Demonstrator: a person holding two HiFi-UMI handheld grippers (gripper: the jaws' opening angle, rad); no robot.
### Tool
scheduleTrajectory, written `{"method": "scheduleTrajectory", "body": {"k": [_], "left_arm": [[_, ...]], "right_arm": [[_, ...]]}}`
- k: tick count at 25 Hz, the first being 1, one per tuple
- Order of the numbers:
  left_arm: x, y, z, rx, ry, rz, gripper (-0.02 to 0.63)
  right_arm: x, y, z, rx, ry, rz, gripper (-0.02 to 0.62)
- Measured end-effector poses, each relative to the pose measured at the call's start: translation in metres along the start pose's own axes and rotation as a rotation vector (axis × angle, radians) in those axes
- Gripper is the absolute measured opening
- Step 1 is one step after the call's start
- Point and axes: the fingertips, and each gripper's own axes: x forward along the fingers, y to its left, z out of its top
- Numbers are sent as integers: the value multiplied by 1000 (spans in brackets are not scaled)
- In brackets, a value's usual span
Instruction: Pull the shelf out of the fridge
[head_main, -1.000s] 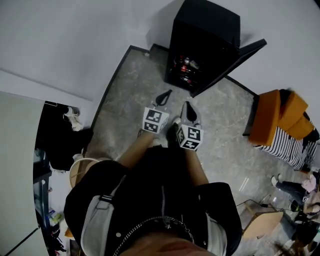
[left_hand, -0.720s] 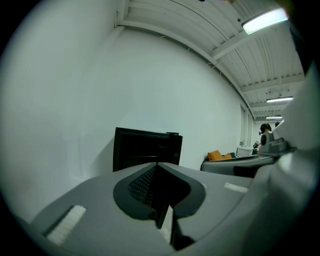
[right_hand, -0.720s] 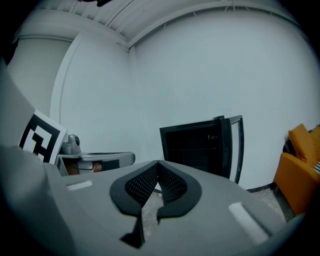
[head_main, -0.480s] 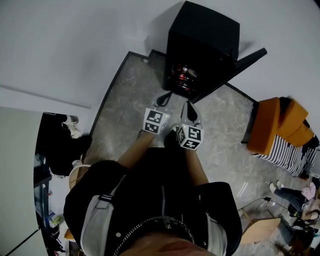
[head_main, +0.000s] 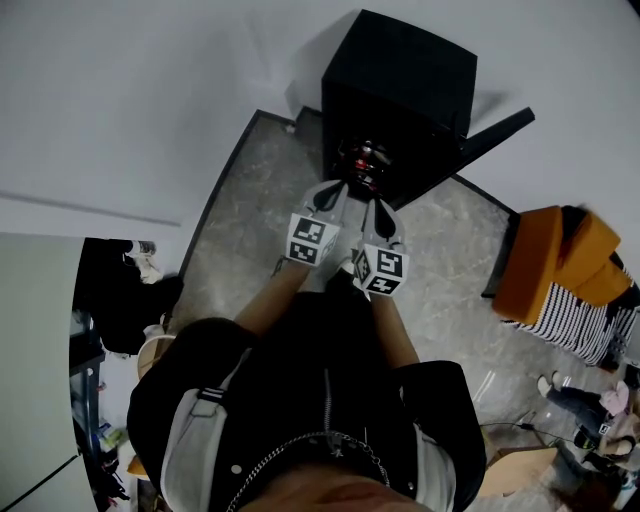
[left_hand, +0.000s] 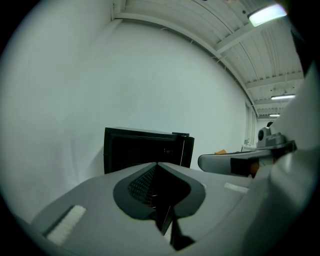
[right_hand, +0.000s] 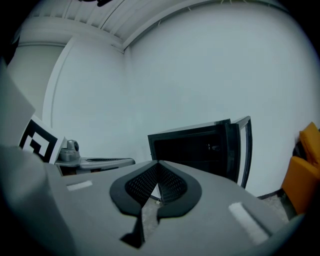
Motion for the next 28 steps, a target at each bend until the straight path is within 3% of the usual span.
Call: {"method": "scheduleTrajectory", "body": {"k": [14,28], "left_arm": [[63,-8,-1,-14,17,46,6],[85,-1,-10,-33,29,44,6]], "right_arm": [[36,-63,25,-13,-33,29,3],[54,-72,30,-15,-37,22,3]]}}
